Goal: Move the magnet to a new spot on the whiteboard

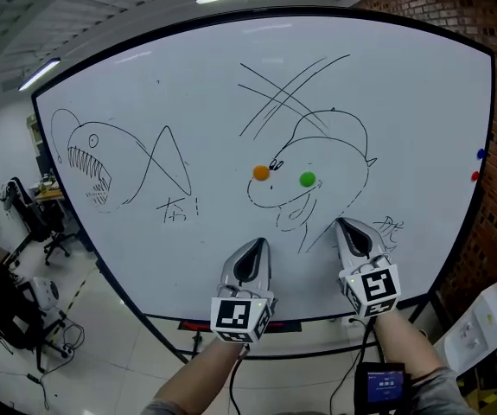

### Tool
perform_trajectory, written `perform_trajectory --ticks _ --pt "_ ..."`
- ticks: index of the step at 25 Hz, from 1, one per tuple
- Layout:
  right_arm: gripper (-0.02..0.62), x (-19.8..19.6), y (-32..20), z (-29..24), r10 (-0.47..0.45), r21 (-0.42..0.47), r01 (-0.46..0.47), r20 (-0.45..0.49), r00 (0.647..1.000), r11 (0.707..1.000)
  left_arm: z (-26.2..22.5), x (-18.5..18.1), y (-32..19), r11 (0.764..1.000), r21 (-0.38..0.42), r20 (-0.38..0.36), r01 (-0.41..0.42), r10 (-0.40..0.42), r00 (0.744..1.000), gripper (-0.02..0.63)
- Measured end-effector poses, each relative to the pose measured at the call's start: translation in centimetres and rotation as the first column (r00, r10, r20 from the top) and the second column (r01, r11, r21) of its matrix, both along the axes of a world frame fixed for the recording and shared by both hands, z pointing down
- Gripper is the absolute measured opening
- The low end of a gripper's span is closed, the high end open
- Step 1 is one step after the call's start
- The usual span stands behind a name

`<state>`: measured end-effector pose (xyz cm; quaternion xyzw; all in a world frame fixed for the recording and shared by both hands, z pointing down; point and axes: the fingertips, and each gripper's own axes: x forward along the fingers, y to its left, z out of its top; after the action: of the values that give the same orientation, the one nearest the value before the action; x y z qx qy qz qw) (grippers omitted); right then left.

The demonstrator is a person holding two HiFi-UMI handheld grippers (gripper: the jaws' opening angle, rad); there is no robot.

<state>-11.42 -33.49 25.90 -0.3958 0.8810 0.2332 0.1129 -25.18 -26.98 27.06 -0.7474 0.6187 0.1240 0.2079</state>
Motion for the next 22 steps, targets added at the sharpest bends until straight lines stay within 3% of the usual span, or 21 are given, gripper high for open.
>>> perform_trajectory --ticks 6,16,22 --pt "0.006 -4.6 1.2 -0.1 -0.030 0.017 0.030 -0.015 0.999 0.999 -0.3 -3.2 1.1 1.000 0.009 0.004 0.019 -0.019 1.000 0.000" --pt "0.010 -5.9 0.4 -3.3 0.040 0.109 -0.041 0.017 0.999 0.993 -0.7 -5.3 1.2 0.999 0.035 0.013 0.016 -0.017 1.000 0.000" --pt "0.137 -6.3 -0.1 -5.6 0.080 0.168 -0.083 0.028 0.996 0.982 -0.6 -6.4 1.0 0.999 0.037 0.002 0.016 -0.016 1.000 0.000"
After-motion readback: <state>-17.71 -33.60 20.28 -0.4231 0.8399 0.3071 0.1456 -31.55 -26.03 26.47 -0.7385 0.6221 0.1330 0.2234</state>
